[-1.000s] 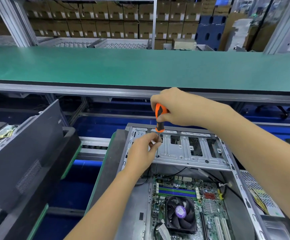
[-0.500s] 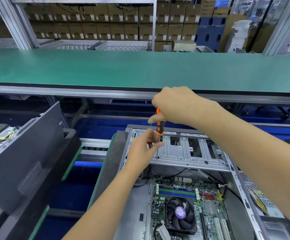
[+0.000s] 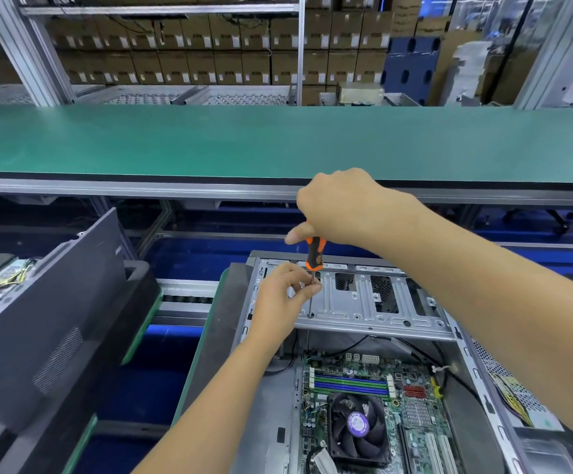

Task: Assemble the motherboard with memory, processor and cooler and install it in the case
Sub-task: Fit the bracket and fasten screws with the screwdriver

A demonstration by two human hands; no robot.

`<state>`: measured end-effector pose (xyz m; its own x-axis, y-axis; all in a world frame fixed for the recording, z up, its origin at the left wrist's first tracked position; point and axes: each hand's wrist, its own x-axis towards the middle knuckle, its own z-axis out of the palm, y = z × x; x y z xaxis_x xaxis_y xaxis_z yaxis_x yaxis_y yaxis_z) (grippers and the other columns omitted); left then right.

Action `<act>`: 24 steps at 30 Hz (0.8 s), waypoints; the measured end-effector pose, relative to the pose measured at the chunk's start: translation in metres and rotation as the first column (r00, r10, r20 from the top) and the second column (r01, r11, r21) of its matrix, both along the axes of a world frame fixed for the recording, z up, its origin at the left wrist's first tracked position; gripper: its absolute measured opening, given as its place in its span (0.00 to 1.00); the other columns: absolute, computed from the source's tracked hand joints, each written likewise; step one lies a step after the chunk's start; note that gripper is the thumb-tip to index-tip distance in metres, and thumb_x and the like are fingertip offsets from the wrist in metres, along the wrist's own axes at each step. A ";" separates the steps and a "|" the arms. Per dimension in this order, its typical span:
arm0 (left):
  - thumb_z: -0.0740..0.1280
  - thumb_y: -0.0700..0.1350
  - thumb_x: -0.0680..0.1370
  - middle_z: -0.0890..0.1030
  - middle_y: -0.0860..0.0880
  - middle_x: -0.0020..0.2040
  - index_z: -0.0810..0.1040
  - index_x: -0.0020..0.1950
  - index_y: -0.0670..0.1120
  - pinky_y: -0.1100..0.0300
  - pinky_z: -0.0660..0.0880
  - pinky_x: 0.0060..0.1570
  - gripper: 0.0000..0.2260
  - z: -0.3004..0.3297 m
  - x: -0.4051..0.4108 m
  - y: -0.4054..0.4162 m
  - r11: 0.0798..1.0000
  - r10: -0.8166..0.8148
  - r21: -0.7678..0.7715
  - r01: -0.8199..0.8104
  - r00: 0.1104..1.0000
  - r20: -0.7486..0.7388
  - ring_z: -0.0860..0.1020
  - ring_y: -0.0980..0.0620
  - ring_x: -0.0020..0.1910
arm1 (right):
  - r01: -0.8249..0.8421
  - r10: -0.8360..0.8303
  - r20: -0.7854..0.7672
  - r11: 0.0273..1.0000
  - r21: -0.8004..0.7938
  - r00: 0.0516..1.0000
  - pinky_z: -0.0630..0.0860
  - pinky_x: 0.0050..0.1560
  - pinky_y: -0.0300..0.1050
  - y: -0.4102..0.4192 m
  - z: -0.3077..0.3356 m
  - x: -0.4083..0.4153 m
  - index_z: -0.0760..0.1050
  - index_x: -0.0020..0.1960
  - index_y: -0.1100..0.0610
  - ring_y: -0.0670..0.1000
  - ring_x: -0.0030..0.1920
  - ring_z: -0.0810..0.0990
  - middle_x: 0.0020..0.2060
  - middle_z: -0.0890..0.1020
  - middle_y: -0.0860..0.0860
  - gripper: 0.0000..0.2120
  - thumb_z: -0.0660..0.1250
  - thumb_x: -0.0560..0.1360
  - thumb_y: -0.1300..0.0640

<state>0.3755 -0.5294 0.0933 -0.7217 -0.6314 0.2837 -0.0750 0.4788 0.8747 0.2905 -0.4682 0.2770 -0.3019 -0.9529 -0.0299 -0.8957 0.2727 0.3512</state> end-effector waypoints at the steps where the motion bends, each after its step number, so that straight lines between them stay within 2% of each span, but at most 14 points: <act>1: 0.70 0.40 0.75 0.79 0.52 0.43 0.82 0.43 0.46 0.72 0.66 0.39 0.02 0.001 0.000 -0.001 1.000 -0.021 -0.012 0.021 1.000 0.008 0.73 0.59 0.39 | -0.039 0.036 0.074 0.999 0.037 0.997 0.68 0.30 0.45 0.000 -0.001 -0.002 0.69 0.40 0.57 0.53 0.33 0.73 0.37 0.71 0.51 0.19 0.66 0.75 0.42; 3: 0.70 0.38 0.76 0.81 0.50 0.43 0.83 0.46 0.45 0.74 0.66 0.40 0.04 0.004 0.001 -0.002 0.999 -0.048 -0.010 0.048 0.999 0.009 0.73 0.63 0.39 | -0.118 0.107 0.181 0.992 0.053 0.978 0.74 0.40 0.50 0.001 -0.003 -0.005 0.72 0.51 0.56 0.56 0.44 0.77 0.45 0.74 0.52 0.09 0.69 0.75 0.54; 4: 0.69 0.38 0.76 0.81 0.52 0.42 0.83 0.47 0.46 0.75 0.66 0.40 0.05 0.005 0.001 -0.003 0.999 -0.052 -0.004 0.053 0.999 0.008 0.73 0.65 0.39 | -0.129 0.122 0.184 0.991 0.027 0.975 0.73 0.38 0.48 0.002 -0.002 -0.005 0.72 0.51 0.56 0.57 0.43 0.77 0.45 0.74 0.53 0.08 0.68 0.75 0.55; 5: 0.69 0.38 0.76 0.80 0.54 0.41 0.83 0.49 0.48 0.75 0.66 0.39 0.06 0.006 0.001 -0.004 0.999 -0.055 0.004 0.055 0.998 0.009 0.73 0.66 0.38 | -0.122 0.121 0.151 0.993 -0.001 0.981 0.69 0.34 0.46 0.002 -0.002 -0.005 0.71 0.47 0.58 0.56 0.39 0.75 0.40 0.73 0.53 0.10 0.66 0.76 0.51; 7: 0.70 0.41 0.75 0.78 0.57 0.36 0.78 0.48 0.51 0.74 0.66 0.38 0.05 0.007 -0.001 -0.004 0.998 -0.050 0.031 0.050 0.999 0.006 0.73 0.65 0.37 | -0.052 0.052 0.005 0.998 -0.020 0.999 0.61 0.29 0.43 0.000 -0.003 -0.001 0.65 0.38 0.59 0.53 0.29 0.67 0.32 0.67 0.52 0.23 0.59 0.78 0.40; 9: 0.73 0.43 0.74 0.77 0.55 0.35 0.76 0.44 0.48 0.73 0.66 0.36 0.06 0.005 -0.002 -0.003 0.998 -0.024 0.053 0.024 1.000 -0.008 0.73 0.63 0.36 | -0.030 0.026 -0.097 0.999 -0.043 0.995 0.57 0.28 0.42 -0.002 -0.005 0.002 0.62 0.33 0.58 0.51 0.27 0.64 0.30 0.65 0.51 0.28 0.55 0.76 0.33; 10: 0.73 0.44 0.73 0.78 0.54 0.35 0.76 0.41 0.47 0.72 0.65 0.35 0.06 0.004 -0.003 -0.002 0.999 -0.009 0.043 0.009 1.000 -0.006 0.72 0.63 0.35 | -0.021 0.017 -0.100 0.999 -0.040 0.995 0.57 0.28 0.42 -0.003 -0.005 0.002 0.63 0.34 0.58 0.51 0.28 0.65 0.31 0.66 0.50 0.29 0.54 0.75 0.32; 12: 0.72 0.44 0.73 0.78 0.53 0.35 0.78 0.40 0.44 0.72 0.65 0.34 0.06 0.002 -0.003 -0.002 0.999 0.005 0.033 -0.005 1.000 -0.003 0.70 0.63 0.34 | -0.053 0.052 0.036 0.999 0.013 0.998 0.61 0.30 0.44 -0.001 -0.006 0.000 0.68 0.45 0.58 0.53 0.33 0.71 0.36 0.69 0.51 0.22 0.60 0.76 0.37; 14: 0.73 0.43 0.73 0.78 0.54 0.37 0.79 0.41 0.43 0.73 0.65 0.35 0.05 0.004 -0.003 -0.004 0.999 0.000 0.034 0.001 1.000 -0.025 0.70 0.63 0.35 | -0.135 0.122 0.178 0.989 0.063 0.976 0.64 0.29 0.44 0.002 -0.002 0.000 0.69 0.54 0.55 0.52 0.37 0.73 0.42 0.72 0.50 0.12 0.67 0.76 0.51; 16: 0.73 0.42 0.73 0.77 0.52 0.40 0.78 0.40 0.43 0.72 0.65 0.37 0.06 0.006 -0.003 -0.007 1.000 -0.017 0.013 0.018 0.999 -0.046 0.70 0.62 0.36 | -0.153 0.146 0.154 0.988 0.036 0.977 0.62 0.28 0.43 0.002 0.001 0.000 0.70 0.50 0.59 0.52 0.34 0.71 0.38 0.71 0.51 0.10 0.67 0.76 0.54; 19: 0.71 0.40 0.74 0.77 0.50 0.40 0.80 0.39 0.47 0.72 0.64 0.37 0.05 0.007 -0.002 -0.007 0.999 -0.041 0.000 0.041 0.998 -0.043 0.70 0.61 0.37 | -0.070 0.069 -0.050 0.997 -0.013 0.996 0.61 0.31 0.44 -0.006 -0.003 0.005 0.64 0.38 0.60 0.53 0.32 0.67 0.31 0.65 0.50 0.23 0.57 0.79 0.41; 21: 0.70 0.39 0.75 0.79 0.50 0.40 0.83 0.43 0.46 0.73 0.65 0.39 0.04 0.007 -0.001 -0.005 0.999 -0.051 0.003 0.051 0.998 -0.045 0.72 0.61 0.38 | -0.027 0.020 -0.134 0.999 -0.046 0.991 0.58 0.30 0.42 -0.008 -0.004 0.004 0.64 0.35 0.59 0.52 0.29 0.66 0.31 0.66 0.50 0.27 0.52 0.78 0.36; 22: 0.69 0.38 0.76 0.79 0.50 0.41 0.84 0.45 0.45 0.74 0.66 0.39 0.04 0.007 -0.001 -0.005 0.999 -0.054 0.002 0.055 0.998 -0.042 0.73 0.61 0.39 | -0.024 0.019 -0.110 0.999 -0.038 0.994 0.59 0.29 0.42 -0.008 -0.005 0.002 0.67 0.38 0.59 0.52 0.30 0.68 0.32 0.68 0.50 0.26 0.53 0.78 0.36; 24: 0.69 0.37 0.76 0.79 0.52 0.41 0.84 0.47 0.44 0.75 0.66 0.39 0.05 0.008 0.000 -0.006 0.998 -0.064 -0.008 0.063 0.998 -0.029 0.73 0.65 0.39 | -0.054 0.050 0.086 0.998 0.036 0.995 0.69 0.32 0.46 -0.006 -0.004 -0.006 0.69 0.52 0.56 0.55 0.36 0.75 0.38 0.72 0.51 0.14 0.62 0.78 0.45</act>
<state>0.3754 -0.5357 0.1018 -0.7516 -0.5824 0.3095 -0.0187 0.4879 0.8727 0.2846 -0.4738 0.2728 -0.2466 -0.9649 -0.0905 -0.9355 0.2126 0.2823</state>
